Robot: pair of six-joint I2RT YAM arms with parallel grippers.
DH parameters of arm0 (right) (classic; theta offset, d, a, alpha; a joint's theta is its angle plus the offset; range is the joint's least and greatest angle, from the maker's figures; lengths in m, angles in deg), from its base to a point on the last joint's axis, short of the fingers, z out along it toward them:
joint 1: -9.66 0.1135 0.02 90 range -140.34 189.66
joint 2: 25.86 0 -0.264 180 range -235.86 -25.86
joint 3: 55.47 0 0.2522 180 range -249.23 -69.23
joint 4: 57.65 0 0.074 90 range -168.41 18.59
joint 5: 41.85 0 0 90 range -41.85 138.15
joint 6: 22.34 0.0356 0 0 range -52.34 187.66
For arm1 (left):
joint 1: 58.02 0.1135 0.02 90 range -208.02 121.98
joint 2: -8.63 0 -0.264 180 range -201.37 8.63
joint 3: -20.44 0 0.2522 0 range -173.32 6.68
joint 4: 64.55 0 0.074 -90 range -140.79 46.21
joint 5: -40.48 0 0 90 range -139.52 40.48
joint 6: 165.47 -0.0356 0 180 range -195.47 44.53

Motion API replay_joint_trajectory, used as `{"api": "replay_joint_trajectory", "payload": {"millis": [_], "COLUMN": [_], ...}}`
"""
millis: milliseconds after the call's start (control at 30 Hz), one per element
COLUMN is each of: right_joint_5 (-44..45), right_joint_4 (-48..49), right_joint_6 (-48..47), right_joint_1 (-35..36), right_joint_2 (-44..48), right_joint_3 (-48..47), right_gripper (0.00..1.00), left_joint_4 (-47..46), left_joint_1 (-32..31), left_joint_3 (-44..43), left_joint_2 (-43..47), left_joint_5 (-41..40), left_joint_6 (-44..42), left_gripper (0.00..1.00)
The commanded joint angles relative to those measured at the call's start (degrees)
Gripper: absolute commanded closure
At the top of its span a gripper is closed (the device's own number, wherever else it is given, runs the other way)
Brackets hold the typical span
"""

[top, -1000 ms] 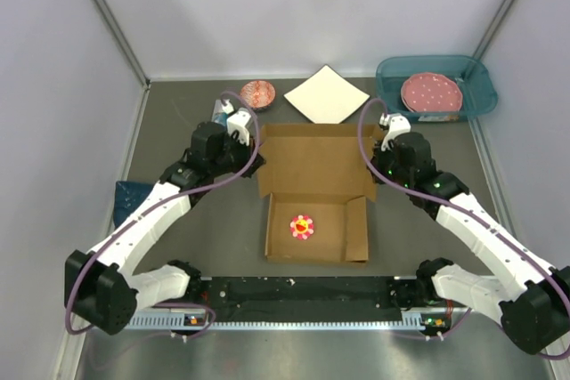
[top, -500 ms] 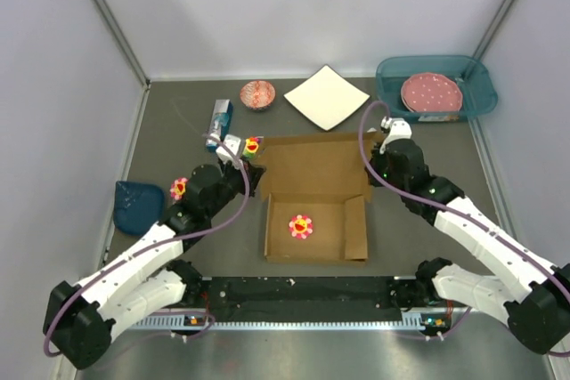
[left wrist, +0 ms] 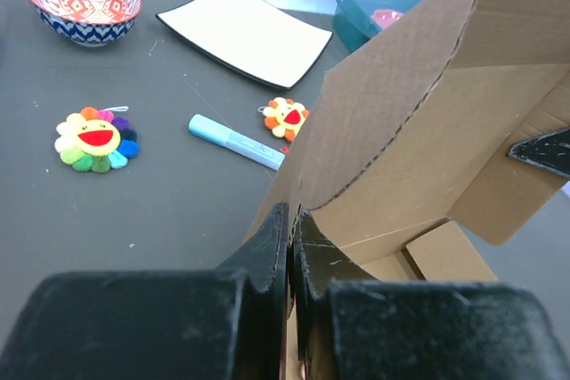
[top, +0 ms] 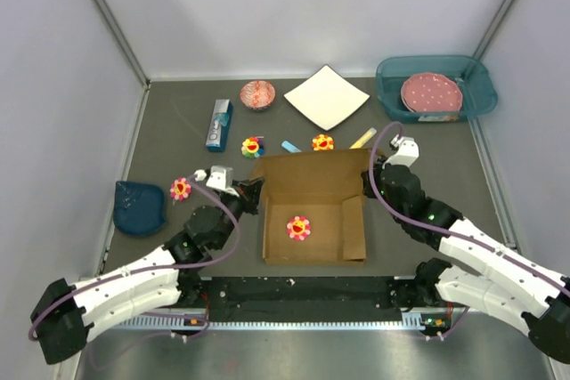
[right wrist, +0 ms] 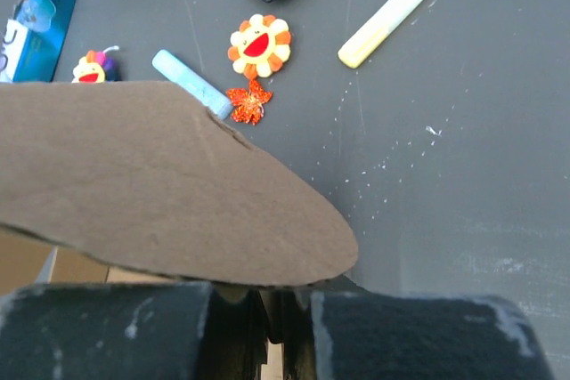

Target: Fold the paper box

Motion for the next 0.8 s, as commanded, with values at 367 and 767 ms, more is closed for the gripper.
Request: {"api": "replay_joint_trajectory", "payload": {"millis": [367,767], "right_joint_5": [2.34,9.11], "right_joint_4": [-0.58,-2.60], "right_joint_6": [12.53,20.44], "right_joint_1": [11.68,23.10], "right_joint_2": [2.80,3.86], "right_joint_3": [13.50,18.08], "right_gripper": [1.00,1.00], "left_joint_4": [-15.22,-17.42], "left_joint_1": [-14.29,-22.99], "left_joint_3": [11.99,15.15], "left_joint_2": [4.32,4.68], "left_joint_5": [-10.22,-18.21], "left_joint_6": [3.00,2.91], "left_gripper": [1.00,1.00]}}
